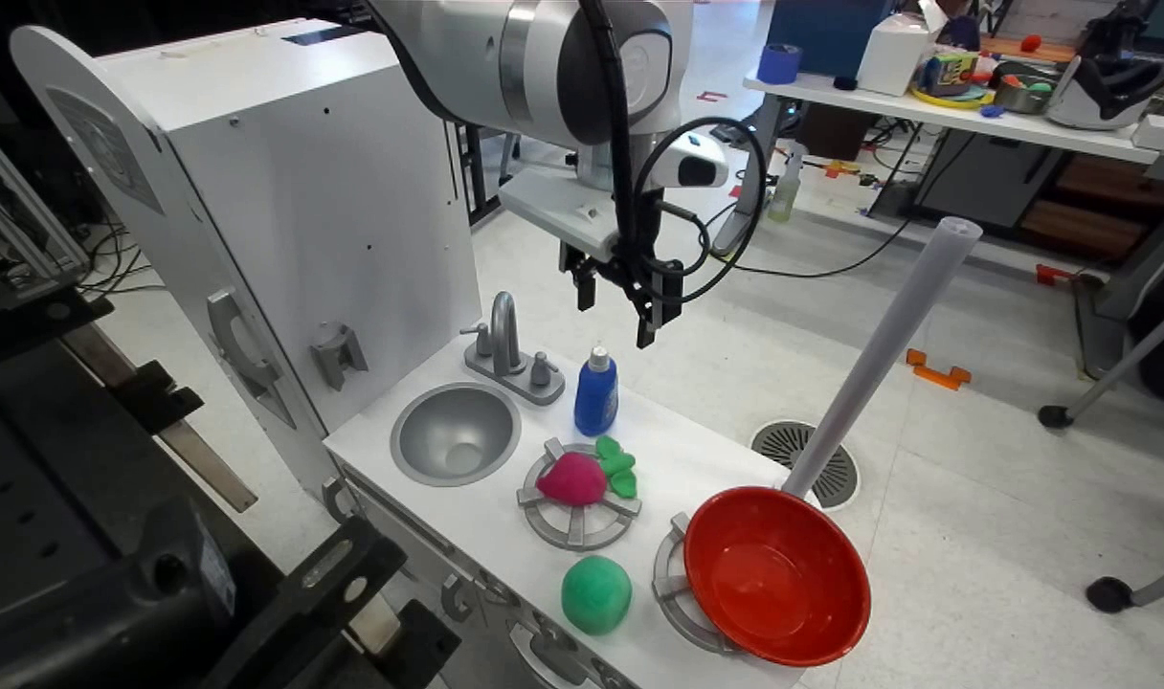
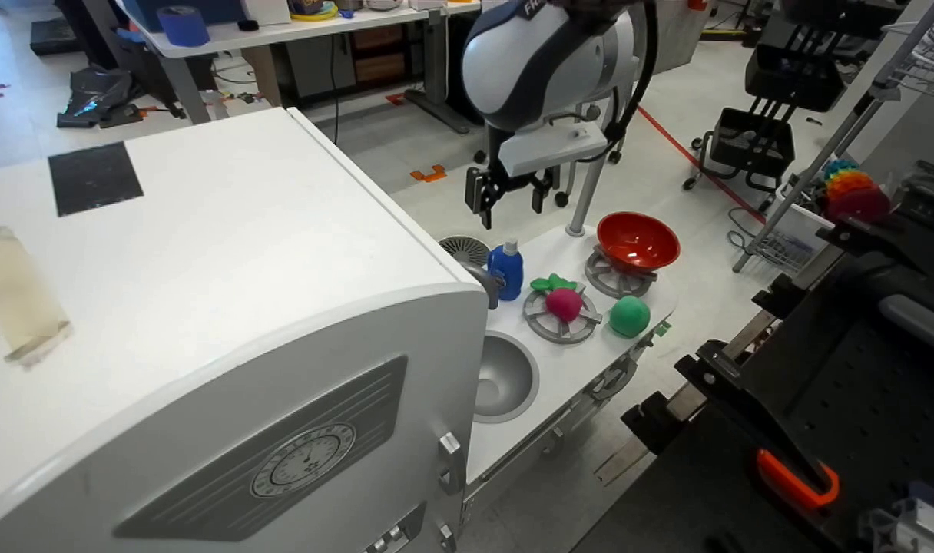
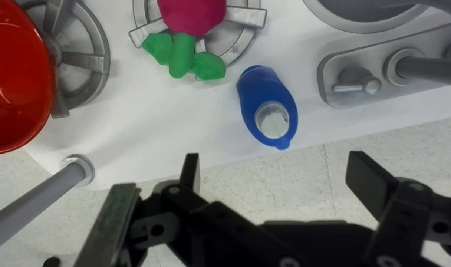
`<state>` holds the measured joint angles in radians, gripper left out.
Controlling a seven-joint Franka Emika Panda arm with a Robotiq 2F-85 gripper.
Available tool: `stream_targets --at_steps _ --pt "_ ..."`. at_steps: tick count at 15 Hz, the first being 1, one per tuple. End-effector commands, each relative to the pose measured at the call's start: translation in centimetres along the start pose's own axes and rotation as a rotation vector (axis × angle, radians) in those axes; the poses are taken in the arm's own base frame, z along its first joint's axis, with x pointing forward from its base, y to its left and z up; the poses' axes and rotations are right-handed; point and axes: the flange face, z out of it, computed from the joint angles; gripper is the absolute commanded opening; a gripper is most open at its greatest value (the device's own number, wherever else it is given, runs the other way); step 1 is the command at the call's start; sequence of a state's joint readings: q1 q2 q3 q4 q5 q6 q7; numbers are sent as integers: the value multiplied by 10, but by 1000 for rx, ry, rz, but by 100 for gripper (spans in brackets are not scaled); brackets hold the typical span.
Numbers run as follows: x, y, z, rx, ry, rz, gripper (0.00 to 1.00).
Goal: Move the blue bottle to the right
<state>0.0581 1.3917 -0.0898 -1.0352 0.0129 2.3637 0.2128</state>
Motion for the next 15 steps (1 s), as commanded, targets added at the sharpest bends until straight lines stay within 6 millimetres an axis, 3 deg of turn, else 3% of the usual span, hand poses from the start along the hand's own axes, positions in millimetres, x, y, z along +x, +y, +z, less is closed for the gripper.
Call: stream_targets --at_steps 1,8,9,10,12,15 --pt "11 -5 18 -1 -30 25 100" --pt "0 -6 22 -25 -80 46 100" --pt "-1 -7 23 -25 -85 48 92" --pt "-2 -7 24 -26 -89 49 72" --pt "-5 -8 26 -33 -98 51 66" --pt "-7 -9 30 -44 -96 50 43"
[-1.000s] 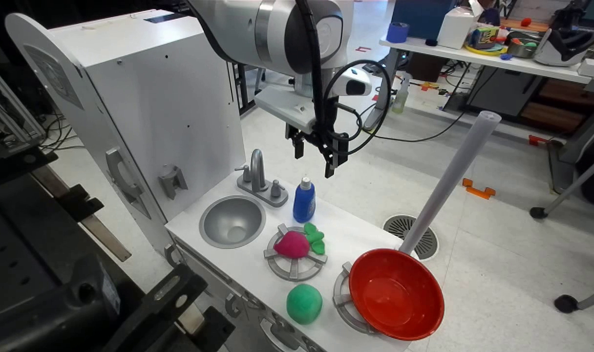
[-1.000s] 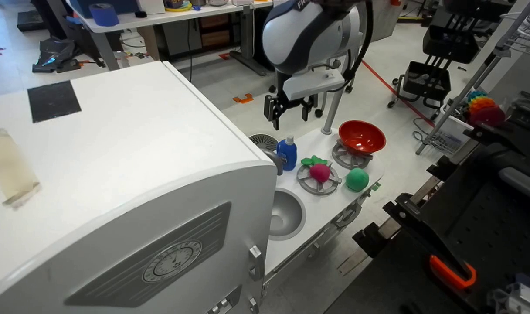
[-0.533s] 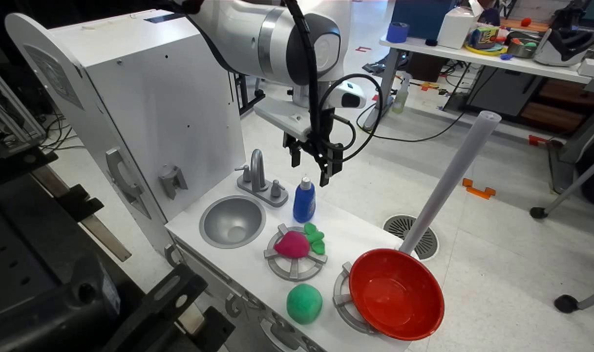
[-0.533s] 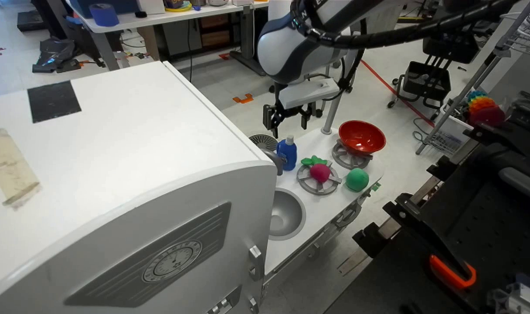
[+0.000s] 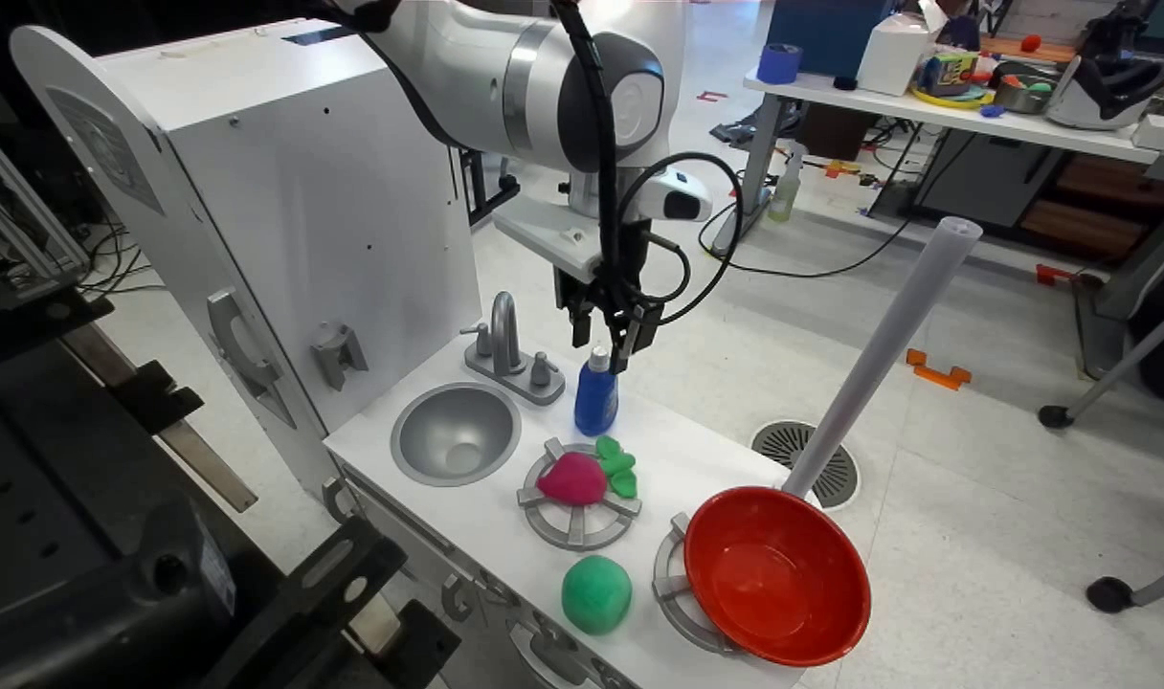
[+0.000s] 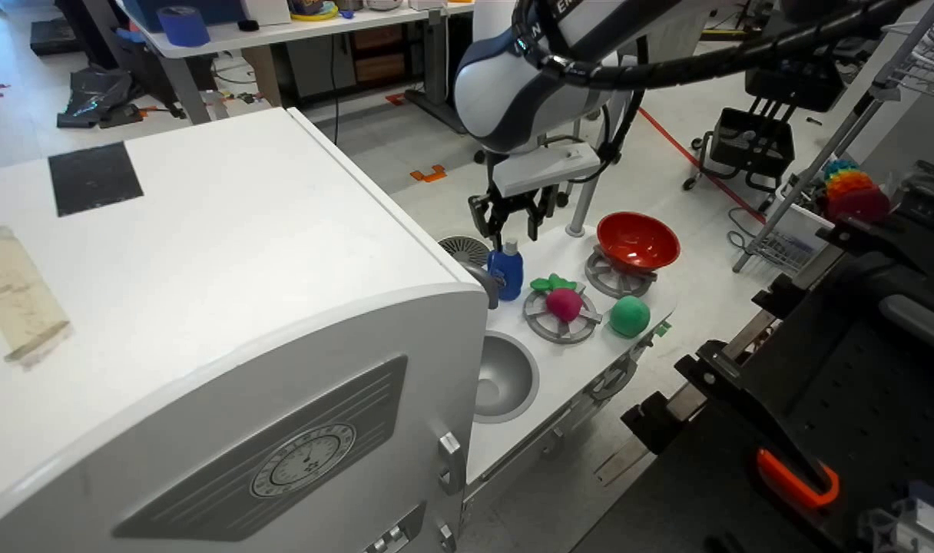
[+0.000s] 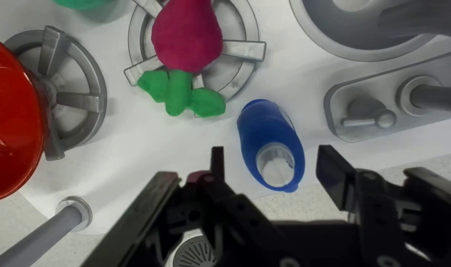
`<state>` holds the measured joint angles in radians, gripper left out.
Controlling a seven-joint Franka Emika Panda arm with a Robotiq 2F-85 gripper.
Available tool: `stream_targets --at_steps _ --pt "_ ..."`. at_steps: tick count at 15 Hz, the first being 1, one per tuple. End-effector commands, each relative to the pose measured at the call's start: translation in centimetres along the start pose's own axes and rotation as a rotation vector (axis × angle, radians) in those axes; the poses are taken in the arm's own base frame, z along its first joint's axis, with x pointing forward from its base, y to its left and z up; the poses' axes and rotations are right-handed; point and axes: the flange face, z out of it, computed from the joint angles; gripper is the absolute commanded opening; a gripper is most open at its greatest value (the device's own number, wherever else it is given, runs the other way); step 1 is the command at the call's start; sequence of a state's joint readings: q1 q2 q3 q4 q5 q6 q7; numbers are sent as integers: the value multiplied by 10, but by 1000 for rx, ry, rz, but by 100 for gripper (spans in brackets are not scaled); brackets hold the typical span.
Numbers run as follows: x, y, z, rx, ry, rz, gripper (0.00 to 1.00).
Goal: Move the blue bottle to the right
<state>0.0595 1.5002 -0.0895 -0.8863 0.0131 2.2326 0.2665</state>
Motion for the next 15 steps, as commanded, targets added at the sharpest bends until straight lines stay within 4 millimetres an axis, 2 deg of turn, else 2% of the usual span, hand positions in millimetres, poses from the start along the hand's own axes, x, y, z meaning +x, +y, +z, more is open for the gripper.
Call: stream_targets --at_steps 1,4,6,7,10,11,13,15 --pt "-3 -3 1 -28 -5 9 36" --pt "-2 0 2 -54 7 10 12" --pt "0 1 0 -76 20 3 2" --pt "1 1 -2 -85 26 -1 5" --pt "6 1 -12 -96 46 -26 6" --pt "11 0 -20 -69 60 -19 6" --pt "21 7 -36 -23 74 29 6" --pt "29 23 -45 -11 86 85 6"
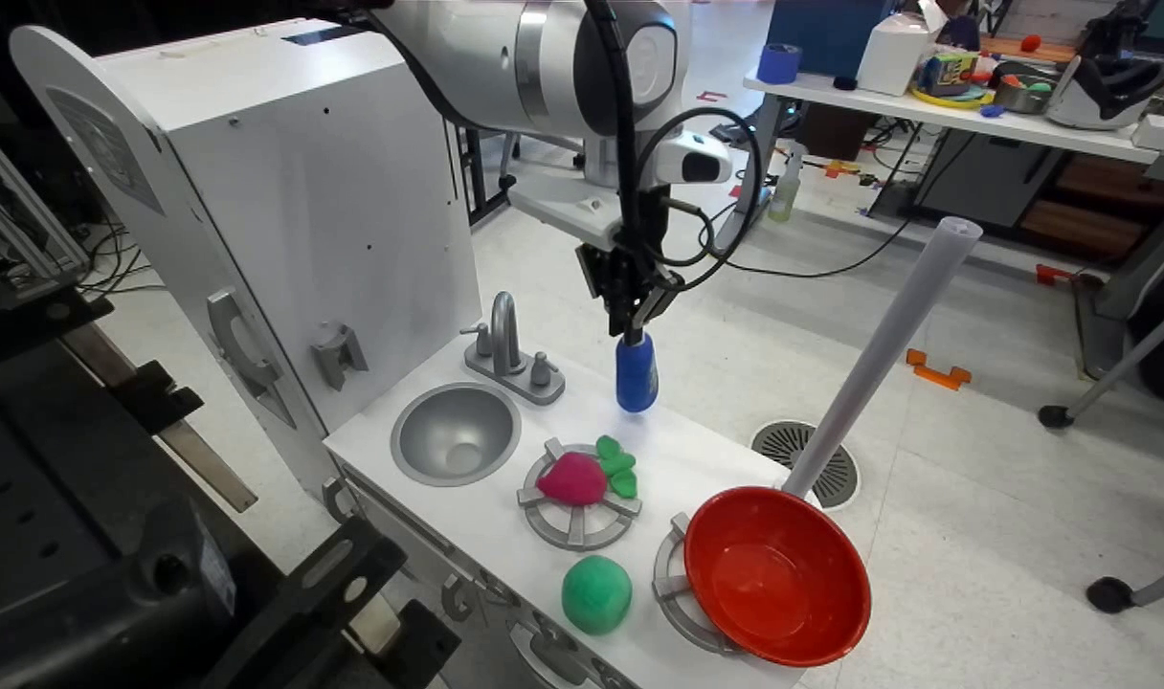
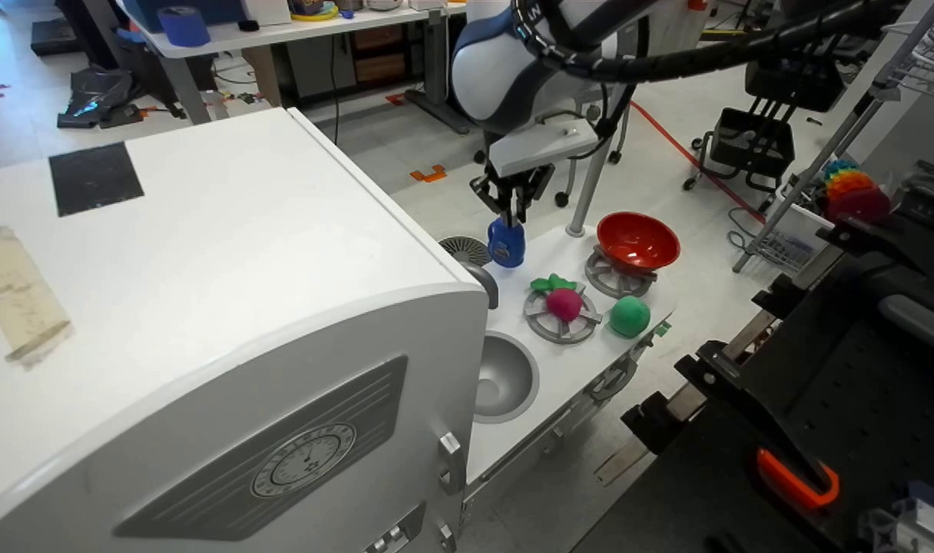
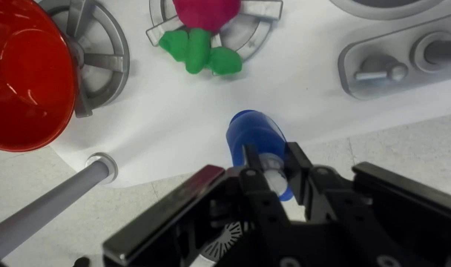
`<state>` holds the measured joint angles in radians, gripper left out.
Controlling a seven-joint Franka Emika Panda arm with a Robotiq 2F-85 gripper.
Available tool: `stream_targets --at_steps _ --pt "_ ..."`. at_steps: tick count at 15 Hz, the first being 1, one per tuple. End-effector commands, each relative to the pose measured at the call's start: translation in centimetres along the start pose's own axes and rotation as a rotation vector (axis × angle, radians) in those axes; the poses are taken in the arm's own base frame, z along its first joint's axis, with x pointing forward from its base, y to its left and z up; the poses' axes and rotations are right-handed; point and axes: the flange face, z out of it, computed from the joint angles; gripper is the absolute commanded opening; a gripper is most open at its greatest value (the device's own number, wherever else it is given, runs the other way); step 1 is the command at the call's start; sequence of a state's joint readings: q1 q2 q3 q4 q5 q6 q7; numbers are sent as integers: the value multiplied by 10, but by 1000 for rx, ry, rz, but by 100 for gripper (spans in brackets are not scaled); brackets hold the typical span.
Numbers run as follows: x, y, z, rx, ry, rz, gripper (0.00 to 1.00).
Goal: Move the blue bottle to the right
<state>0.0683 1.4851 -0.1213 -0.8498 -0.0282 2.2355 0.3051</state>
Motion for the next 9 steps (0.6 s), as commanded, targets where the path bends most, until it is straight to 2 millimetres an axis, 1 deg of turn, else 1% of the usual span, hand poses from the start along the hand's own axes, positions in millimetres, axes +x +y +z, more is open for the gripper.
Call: stream_targets --at_steps 1,3,5,9 --pt "17 25 -12 37 13 92 6" --pt "16 40 -2 25 -9 143 6" --pt "11 53 6 27 -38 197 6" --pt "2 65 21 46 -104 307 6"
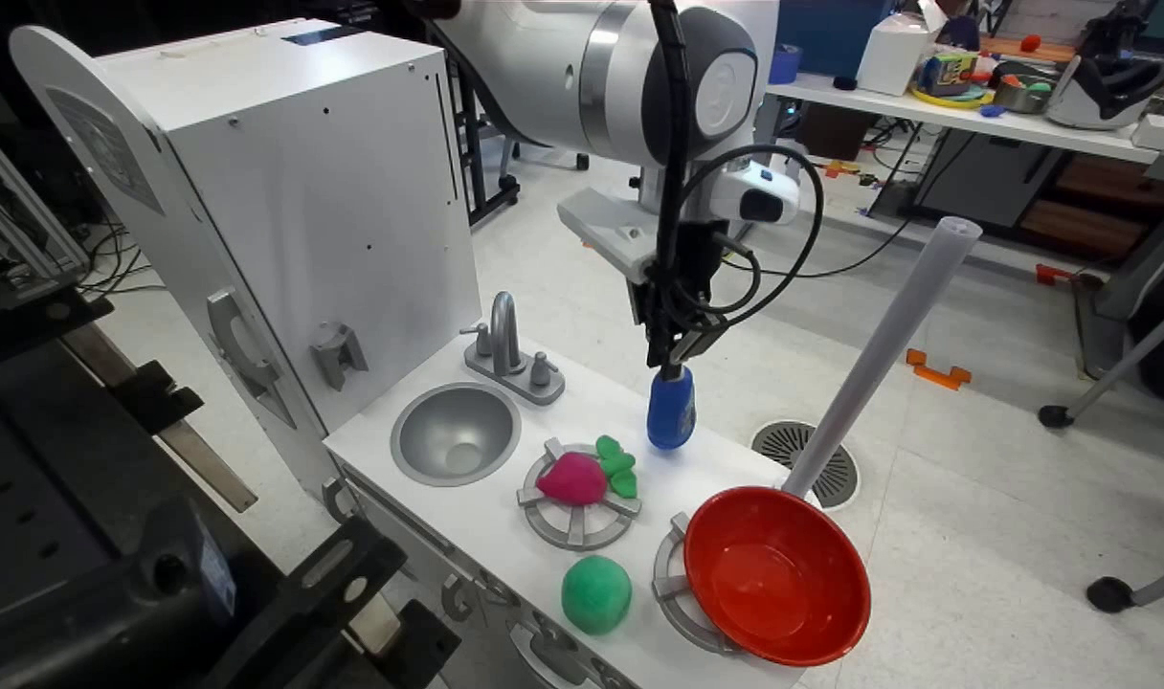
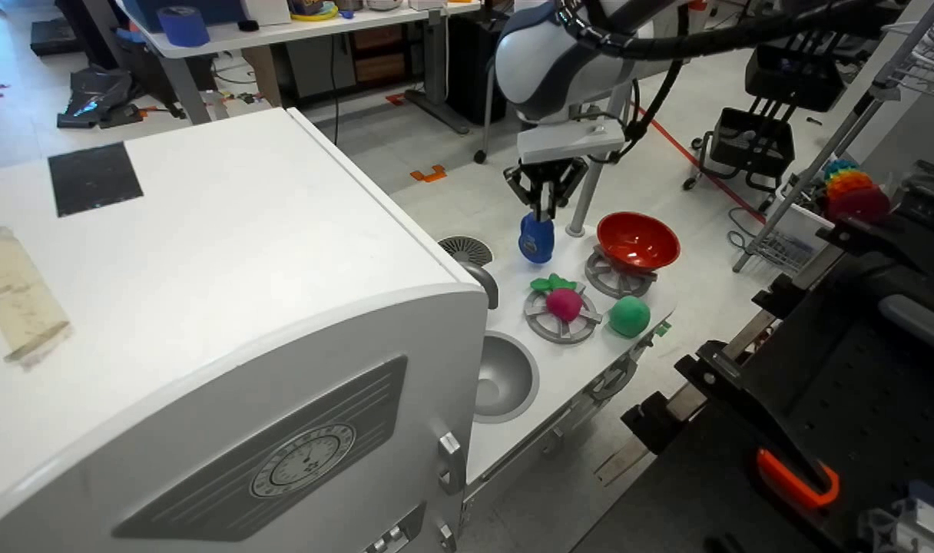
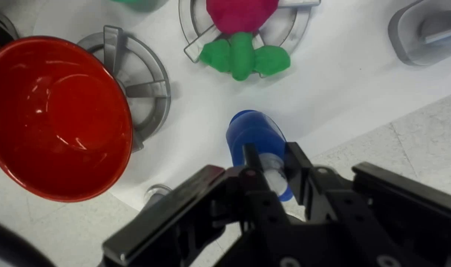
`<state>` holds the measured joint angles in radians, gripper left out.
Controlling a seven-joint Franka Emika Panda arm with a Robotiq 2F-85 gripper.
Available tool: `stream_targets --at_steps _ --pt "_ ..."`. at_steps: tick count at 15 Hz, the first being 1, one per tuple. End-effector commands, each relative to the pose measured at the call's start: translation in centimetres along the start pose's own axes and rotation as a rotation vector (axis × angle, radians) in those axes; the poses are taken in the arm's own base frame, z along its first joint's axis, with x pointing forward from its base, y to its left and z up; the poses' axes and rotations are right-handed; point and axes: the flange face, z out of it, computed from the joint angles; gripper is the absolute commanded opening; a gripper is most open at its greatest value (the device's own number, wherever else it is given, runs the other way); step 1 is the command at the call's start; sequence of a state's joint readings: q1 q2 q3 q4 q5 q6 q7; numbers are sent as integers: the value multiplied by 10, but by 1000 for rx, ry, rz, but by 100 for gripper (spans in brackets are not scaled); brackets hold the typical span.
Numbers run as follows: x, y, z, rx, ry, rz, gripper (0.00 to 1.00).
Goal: Move the blue bottle to the right
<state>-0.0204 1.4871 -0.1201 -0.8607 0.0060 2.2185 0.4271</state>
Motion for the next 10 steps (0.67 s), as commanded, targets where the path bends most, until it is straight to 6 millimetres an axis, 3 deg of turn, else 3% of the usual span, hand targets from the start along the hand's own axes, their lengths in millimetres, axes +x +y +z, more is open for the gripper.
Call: stream_targets --at_steps 1,10 --pt "-3 6 6 27 -62 103 6" --pt "-1 39 20 -2 -125 261 6"
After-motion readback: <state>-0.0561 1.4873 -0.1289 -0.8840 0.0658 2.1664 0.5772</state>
